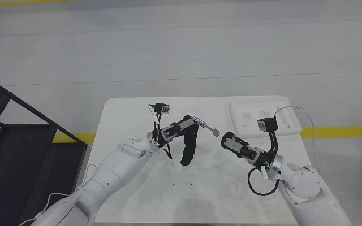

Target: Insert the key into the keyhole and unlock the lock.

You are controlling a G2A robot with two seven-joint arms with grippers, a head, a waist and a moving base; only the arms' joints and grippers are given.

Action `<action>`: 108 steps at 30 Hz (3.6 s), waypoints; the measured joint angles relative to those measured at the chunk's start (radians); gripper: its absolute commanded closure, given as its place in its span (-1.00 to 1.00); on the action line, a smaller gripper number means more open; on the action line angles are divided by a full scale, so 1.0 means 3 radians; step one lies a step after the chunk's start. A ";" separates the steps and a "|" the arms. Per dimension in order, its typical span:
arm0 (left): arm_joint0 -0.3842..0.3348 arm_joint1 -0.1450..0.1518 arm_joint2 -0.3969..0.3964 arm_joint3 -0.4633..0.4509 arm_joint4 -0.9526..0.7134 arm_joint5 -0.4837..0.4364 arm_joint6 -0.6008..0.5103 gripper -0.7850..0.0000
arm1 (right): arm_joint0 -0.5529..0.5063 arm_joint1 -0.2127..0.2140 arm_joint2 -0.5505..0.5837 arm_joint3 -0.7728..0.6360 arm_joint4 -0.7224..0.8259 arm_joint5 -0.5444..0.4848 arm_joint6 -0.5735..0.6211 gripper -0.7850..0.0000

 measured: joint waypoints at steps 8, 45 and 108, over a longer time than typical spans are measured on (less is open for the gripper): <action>0.0104 0.0012 -0.0129 -0.0101 0.0017 0.0141 0.0182 1.00 | 0.0000 0.0000 0.0000 0.0000 0.0000 0.0000 0.0000 -1.00; 0.0294 0.0007 -0.0433 -0.0187 0.0582 0.0754 0.0404 1.00 | 0.0352 -0.0036 -0.0251 -0.0020 -0.0465 0.1025 -0.0140 -1.00; 0.0294 0.0007 -0.0433 -0.0187 0.0582 0.0754 0.0405 1.00 | 0.0876 -0.0157 -0.0512 0.0204 -0.0562 0.1217 -0.0273 -1.00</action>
